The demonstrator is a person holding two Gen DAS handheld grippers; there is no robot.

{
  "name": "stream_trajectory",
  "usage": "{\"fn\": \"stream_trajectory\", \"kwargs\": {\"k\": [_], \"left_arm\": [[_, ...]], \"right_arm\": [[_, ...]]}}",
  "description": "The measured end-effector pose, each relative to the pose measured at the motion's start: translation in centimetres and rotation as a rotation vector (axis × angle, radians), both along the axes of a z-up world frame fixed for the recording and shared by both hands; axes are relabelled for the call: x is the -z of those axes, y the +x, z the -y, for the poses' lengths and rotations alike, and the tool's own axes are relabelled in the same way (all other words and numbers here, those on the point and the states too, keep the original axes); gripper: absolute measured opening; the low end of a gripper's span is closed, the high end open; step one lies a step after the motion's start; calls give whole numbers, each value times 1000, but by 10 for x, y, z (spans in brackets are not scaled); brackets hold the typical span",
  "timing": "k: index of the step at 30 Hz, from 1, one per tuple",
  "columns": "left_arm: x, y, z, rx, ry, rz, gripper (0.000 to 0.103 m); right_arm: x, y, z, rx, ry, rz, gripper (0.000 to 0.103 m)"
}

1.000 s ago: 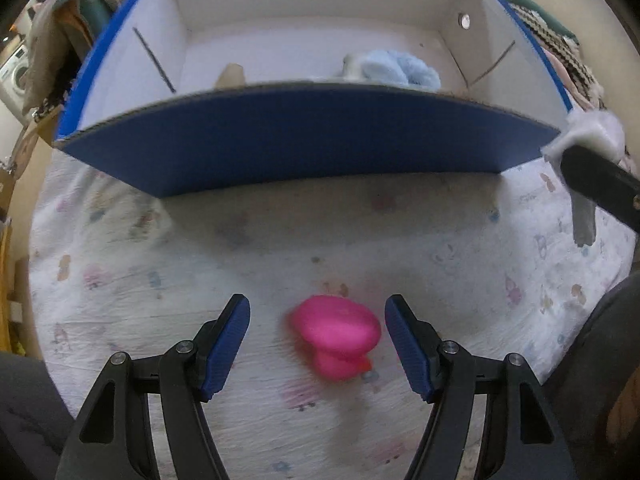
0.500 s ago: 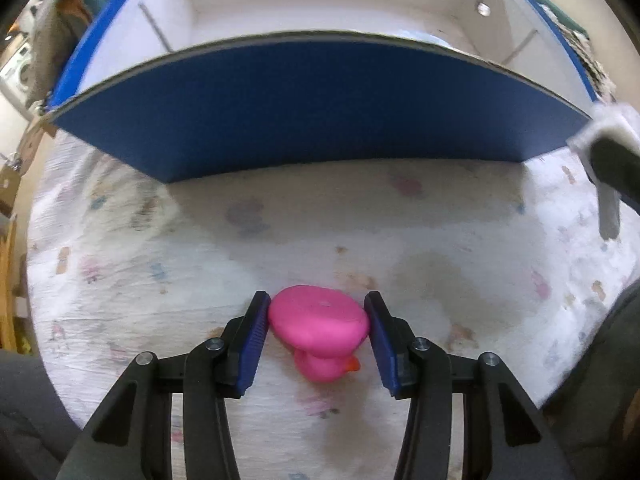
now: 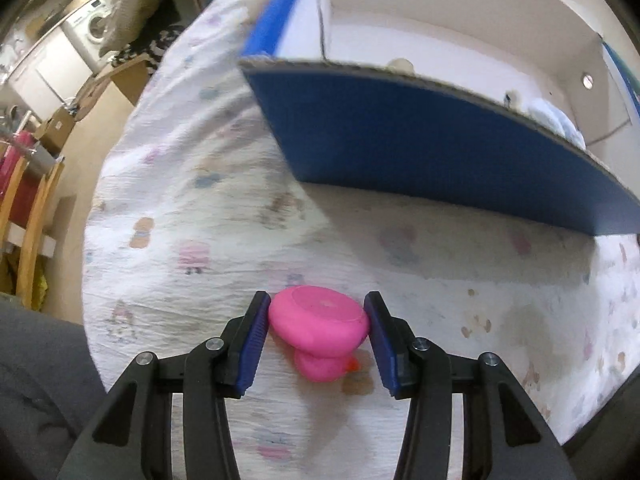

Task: Organize soft objects
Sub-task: 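Carry the pink duck and white cloth into the box and open both grippers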

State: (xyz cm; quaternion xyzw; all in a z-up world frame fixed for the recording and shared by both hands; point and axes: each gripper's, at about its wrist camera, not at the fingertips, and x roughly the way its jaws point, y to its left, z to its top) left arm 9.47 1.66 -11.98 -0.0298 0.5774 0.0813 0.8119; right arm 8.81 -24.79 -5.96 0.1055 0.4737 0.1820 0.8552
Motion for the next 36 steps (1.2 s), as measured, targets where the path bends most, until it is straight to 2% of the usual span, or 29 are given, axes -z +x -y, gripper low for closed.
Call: {"fn": "stream_trajectory", "kwargs": {"k": [8, 14, 17, 19, 22, 29, 36], "left_arm": [[-31, -3, -6, -42, 5, 107, 44], [-70, -12, 3, -23, 17, 231, 44], [-91, -11, 5, -10, 18, 296, 45], [-103, -9, 6, 1, 23, 333, 44], [-114, 1, 14, 19, 50, 351, 44], [-131, 33, 15, 31, 40, 389, 45], [-140, 71, 25, 57, 41, 412, 44]], "right_arm": [[-2, -1, -1, -3, -6, 12, 29], [-9, -5, 1, 2, 13, 45, 29], [-17, -7, 6, 17, 58, 59, 29], [-26, -8, 5, 25, 33, 93, 29], [-36, -5, 6, 35, 39, 120, 29], [-52, 16, -1, 26, 20, 163, 29], [-60, 49, -11, 26, 4, 167, 29]]}}
